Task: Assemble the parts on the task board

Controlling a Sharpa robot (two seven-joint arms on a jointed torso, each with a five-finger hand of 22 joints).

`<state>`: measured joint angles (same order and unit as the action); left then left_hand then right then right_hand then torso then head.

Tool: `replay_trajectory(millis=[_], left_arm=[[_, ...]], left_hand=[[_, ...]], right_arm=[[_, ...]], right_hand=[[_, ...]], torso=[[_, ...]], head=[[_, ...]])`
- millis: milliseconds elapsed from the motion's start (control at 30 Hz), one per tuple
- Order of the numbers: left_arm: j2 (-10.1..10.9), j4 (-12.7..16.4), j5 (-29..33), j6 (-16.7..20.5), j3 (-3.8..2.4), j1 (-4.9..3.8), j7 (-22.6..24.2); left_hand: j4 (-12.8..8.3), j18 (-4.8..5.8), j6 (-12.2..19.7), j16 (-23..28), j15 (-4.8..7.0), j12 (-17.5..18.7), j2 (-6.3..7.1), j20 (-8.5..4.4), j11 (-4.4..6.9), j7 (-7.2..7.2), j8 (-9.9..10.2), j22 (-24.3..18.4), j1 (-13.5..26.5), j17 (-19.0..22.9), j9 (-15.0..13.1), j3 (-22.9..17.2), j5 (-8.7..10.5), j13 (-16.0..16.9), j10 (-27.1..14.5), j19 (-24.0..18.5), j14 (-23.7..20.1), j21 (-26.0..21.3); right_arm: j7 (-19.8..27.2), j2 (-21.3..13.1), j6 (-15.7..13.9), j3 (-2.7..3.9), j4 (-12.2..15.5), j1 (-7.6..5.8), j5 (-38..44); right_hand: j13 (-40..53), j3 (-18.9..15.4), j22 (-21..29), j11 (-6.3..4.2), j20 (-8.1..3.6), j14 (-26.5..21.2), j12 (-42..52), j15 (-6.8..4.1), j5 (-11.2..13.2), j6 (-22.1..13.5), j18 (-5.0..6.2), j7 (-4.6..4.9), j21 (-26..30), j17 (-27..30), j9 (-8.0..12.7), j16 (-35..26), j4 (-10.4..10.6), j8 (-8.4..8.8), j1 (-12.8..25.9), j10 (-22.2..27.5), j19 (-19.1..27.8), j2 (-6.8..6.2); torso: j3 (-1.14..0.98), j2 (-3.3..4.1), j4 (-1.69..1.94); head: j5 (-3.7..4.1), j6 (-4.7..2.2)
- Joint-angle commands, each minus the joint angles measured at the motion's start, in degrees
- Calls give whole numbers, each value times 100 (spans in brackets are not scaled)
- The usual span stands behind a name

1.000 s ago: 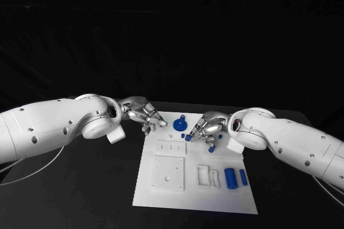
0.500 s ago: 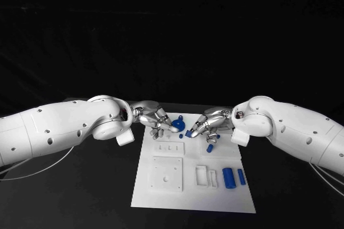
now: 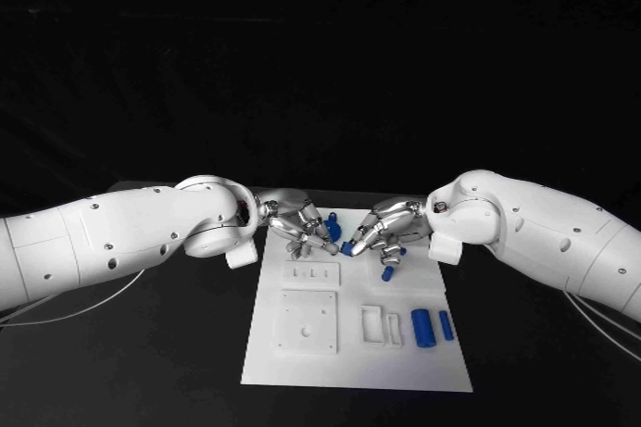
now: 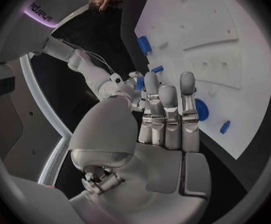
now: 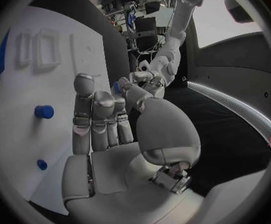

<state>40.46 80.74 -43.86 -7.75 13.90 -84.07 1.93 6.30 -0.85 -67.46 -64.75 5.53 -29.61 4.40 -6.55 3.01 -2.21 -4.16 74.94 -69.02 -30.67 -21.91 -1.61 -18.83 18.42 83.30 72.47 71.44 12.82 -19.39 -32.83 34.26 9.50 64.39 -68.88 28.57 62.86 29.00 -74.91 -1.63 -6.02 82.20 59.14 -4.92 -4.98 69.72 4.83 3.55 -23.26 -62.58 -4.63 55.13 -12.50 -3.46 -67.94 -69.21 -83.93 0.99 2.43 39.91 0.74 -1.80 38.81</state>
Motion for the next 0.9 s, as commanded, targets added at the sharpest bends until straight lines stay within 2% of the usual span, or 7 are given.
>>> replay_trajectory(millis=[33,167,300,367,500,667,900], left_arm=[[-36,-24,-121,-23,-1,-1,145],[-63,-41,-45,-29,-1,0,153],[-87,-48,59,-102,-1,0,165],[-95,-48,90,-191,-1,0,177],[-97,-43,108,-367,-1,1,180],[-88,-39,71,-582,-1,1,128],[-95,-38,10,-583,-1,3,106]], left_hand=[[-34,85,-26,-43,-4,-37,-69,0,14,61,-21,118,-1,18,-114,-10,-498,26,-64,-43,-53,32],[56,85,-54,-108,8,-85,-59,-8,36,116,-114,122,90,25,-471,24,-595,81,-74,-57,-67,90],[311,85,113,-223,7,-210,91,-9,55,166,-474,123,349,32,-1408,47,-508,211,-128,-111,-114,194],[436,85,233,-239,-6,-236,185,4,28,145,-557,119,467,54,-1673,228,-524,248,-180,-150,-153,221],[523,85,332,-243,-49,-228,193,46,-20,104,-522,113,430,121,-1844,445,-529,267,-299,-250,-268,199],[576,85,329,-279,-62,-237,175,58,-36,88,-430,111,435,165,-1838,472,-530,274,-340,-276,-317,191],[608,82,397,-261,-86,-194,191,76,-69,52,-360,104,408,232,-1849,472,-518,249,-422,-300,-361,158]], right_arm=[[-119,24,348,-1,-5,-3,-49],[-120,46,346,-3,-3,-5,18],[-106,69,333,-4,-8,-5,99],[-81,83,312,-4,-24,-6,176],[-65,98,288,-5,-43,-6,247],[-49,110,265,-5,-47,-6,308],[-45,127,341,-5,-48,-6,215]], right_hand=[[-3,-24,-246,11,-8,-47,-36,4,-33,50,-50,1,28,-6,-86,33,-1,-23,12,40,-144,67],[-5,-28,-244,12,-7,-52,-40,5,-42,50,-49,2,39,-7,-89,31,-9,-24,9,44,-137,67],[-5,-28,-245,12,-6,-55,-41,6,-30,48,-50,3,32,-11,-94,32,-17,-22,3,47,-133,77],[-7,-28,-245,11,-6,-57,-44,6,-5,48,-50,4,26,-7,-98,26,-22,-22,-3,49,-132,86],[2,-26,-246,10,-6,-53,-33,6,61,52,-51,2,20,-16,-104,36,-30,-24,-14,42,-131,94],[4,-27,-246,10,-6,-55,-32,6,72,52,-50,3,14,-17,-112,36,-34,-23,-16,43,-130,100],[4,-33,-246,9,-5,-58,-34,5,69,61,-51,-1,11,-19,-125,35,-38,-26,-14,45,-126,99]], torso=[[-1,-4,4],[-2,-3,5],[-2,-4,6],[1,-5,6],[4,-4,4],[-4,-4,6],[-4,-3,0]], head=[[14,1],[25,7],[34,11],[32,8],[61,40],[92,70],[130,90]])
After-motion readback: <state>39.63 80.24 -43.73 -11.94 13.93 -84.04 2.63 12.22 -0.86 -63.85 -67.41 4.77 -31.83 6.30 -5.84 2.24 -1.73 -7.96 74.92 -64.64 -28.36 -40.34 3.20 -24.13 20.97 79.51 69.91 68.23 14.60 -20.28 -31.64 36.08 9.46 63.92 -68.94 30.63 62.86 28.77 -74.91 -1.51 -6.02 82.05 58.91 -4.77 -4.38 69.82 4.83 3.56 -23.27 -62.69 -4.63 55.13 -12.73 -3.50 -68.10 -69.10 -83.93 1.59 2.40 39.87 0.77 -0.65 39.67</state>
